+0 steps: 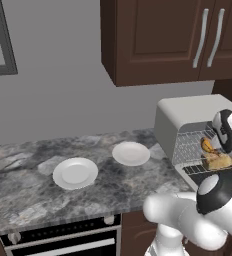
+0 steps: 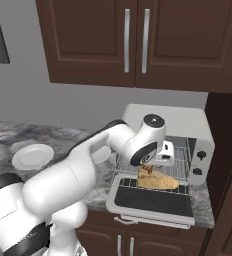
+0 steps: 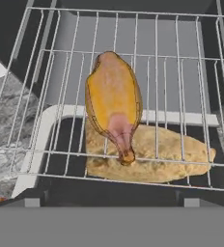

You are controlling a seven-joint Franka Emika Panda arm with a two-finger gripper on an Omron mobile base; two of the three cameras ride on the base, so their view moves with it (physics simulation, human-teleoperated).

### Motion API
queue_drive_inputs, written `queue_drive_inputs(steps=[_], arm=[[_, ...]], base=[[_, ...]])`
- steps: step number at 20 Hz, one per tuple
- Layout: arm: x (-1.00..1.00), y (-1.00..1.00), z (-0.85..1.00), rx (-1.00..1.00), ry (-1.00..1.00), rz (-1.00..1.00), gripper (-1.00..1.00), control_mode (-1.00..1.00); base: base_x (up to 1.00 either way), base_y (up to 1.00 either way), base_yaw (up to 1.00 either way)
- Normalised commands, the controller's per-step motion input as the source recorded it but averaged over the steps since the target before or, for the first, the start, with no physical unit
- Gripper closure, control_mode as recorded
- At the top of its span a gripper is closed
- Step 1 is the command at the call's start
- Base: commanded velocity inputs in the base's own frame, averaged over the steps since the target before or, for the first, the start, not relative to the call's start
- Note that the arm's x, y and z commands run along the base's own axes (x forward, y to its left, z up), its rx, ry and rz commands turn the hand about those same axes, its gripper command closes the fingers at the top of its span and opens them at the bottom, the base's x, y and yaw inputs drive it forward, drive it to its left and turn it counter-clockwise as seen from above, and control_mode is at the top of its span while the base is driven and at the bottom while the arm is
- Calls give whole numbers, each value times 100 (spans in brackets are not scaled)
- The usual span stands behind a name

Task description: Open the toaster oven door. Place the baguette on the bottom rack in the toaster oven and place the chicken drumstick on the top rack.

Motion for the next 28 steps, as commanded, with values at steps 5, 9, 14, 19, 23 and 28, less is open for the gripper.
queue_drive_inputs(steps=[5, 9, 14, 19, 23, 28], arm=[[-35, 12, -24, 0, 4, -3, -100, -100], [-26, 11, -32, 0, 3, 0, -100, -100], [-19, 6, -40, 0, 9, -3, -100, -100], [10, 0, -39, 0, 15, -6, -100, -100], [2, -15, -19, 0, 4, 0, -100, -100], [-1, -19, -24, 1, 1, 0, -100, -100]], base=[[0, 0, 0], [0, 0, 0], [0, 0, 0], [0, 0, 0], [0, 0, 0], [0, 0, 0]])
